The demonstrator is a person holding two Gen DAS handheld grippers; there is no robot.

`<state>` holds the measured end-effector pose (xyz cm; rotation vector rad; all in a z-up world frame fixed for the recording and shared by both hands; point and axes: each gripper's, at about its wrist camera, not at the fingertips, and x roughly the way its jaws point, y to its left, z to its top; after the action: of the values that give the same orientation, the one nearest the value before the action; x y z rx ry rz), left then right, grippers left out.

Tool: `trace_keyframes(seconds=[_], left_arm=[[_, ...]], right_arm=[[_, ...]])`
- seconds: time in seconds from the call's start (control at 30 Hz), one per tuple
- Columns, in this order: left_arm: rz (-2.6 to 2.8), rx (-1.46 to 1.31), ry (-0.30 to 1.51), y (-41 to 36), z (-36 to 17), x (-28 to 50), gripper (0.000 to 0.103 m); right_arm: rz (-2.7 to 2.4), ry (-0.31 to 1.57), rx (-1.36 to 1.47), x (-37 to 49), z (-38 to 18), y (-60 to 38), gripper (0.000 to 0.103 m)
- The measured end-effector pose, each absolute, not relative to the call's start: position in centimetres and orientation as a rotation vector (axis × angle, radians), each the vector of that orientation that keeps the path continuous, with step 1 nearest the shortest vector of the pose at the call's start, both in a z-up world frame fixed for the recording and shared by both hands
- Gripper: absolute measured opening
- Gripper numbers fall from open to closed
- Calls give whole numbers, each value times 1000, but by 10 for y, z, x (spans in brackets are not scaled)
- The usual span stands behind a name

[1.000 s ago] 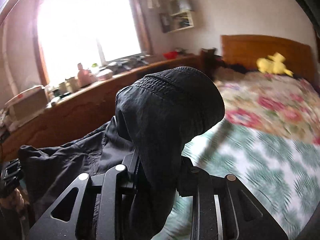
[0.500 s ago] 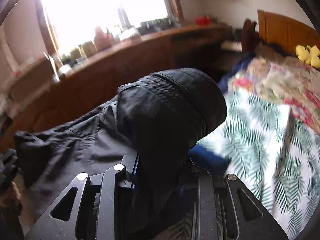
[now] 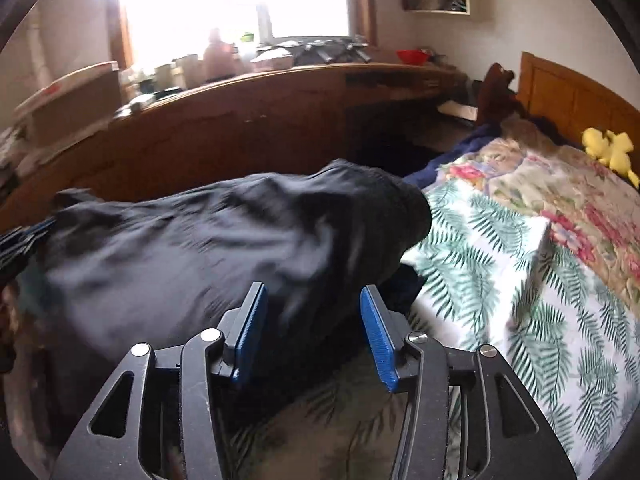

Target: Fold large clothes

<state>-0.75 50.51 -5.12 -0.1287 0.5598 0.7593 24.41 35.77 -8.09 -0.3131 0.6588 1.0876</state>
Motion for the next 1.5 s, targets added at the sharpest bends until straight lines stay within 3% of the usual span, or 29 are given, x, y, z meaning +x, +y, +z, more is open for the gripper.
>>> trace_keyframes(seconds=[0.47, 0.63, 0.93, 1.23, 1.5], left_arm=[[588, -102, 489, 380, -10, 7, 24], [530, -108, 486, 332, -7, 27, 25], [422, -127, 496, 262, -19, 60, 25], [285, -118, 523, 201, -45, 92, 25], [159, -114, 551, 134, -69, 108, 25]], right_arm=[[1060, 570, -266, 187, -41, 207, 59], [1024, 536, -247, 173, -28, 155, 68], [956, 491, -203, 154, -19, 76, 74], [861, 473, -194, 140, -40, 14, 85], [739, 510, -137, 129, -73, -45, 86]])
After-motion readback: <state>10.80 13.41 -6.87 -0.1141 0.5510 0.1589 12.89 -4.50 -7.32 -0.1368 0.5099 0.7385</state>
